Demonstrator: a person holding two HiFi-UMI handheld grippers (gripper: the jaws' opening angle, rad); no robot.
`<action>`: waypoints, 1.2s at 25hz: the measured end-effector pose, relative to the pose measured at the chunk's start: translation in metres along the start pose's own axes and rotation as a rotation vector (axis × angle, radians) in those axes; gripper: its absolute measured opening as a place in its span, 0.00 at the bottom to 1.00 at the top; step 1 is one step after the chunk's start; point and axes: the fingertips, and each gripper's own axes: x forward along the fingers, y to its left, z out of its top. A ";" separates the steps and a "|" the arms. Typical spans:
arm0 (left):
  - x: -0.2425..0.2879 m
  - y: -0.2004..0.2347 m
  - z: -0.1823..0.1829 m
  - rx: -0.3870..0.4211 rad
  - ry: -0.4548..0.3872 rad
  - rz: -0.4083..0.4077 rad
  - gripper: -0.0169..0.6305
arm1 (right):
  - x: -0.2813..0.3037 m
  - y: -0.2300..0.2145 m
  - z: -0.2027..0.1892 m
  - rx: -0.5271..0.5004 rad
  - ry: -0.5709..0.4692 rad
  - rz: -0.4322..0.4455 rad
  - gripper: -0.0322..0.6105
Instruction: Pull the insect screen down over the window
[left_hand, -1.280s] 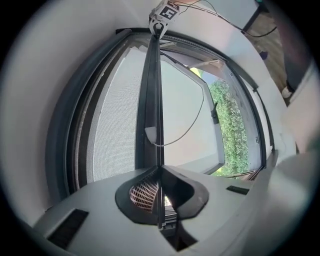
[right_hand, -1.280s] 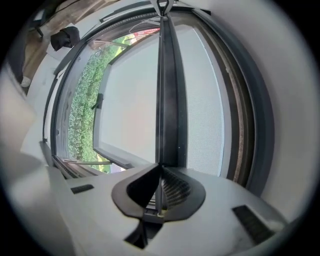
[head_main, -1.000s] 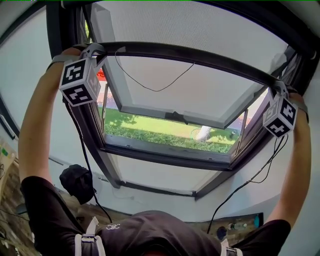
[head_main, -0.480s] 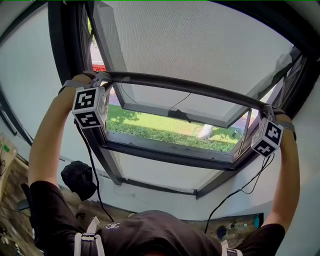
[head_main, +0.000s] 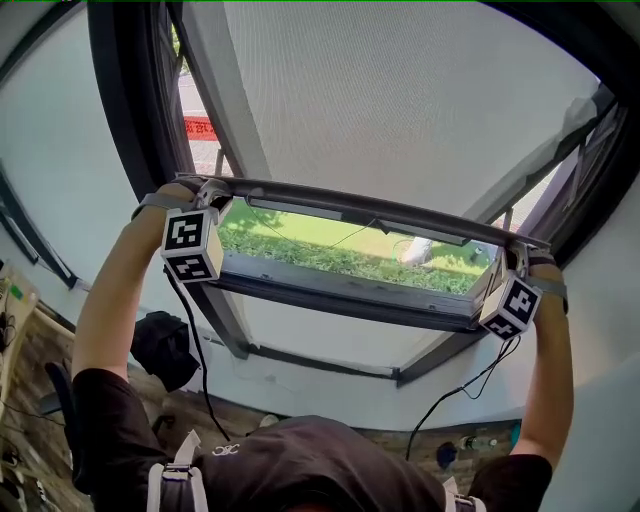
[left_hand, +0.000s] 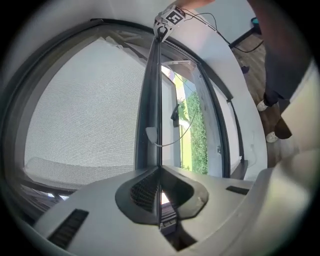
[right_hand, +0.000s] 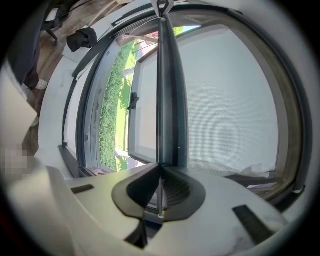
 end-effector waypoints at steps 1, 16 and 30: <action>0.004 -0.008 0.000 0.002 0.002 -0.009 0.07 | 0.003 0.008 0.000 0.003 0.000 0.003 0.09; 0.057 -0.136 -0.004 -0.010 0.024 -0.183 0.07 | 0.032 0.140 0.009 0.050 -0.024 0.152 0.09; 0.076 -0.172 -0.006 -0.082 0.022 -0.244 0.07 | 0.046 0.175 0.011 0.071 -0.006 0.201 0.09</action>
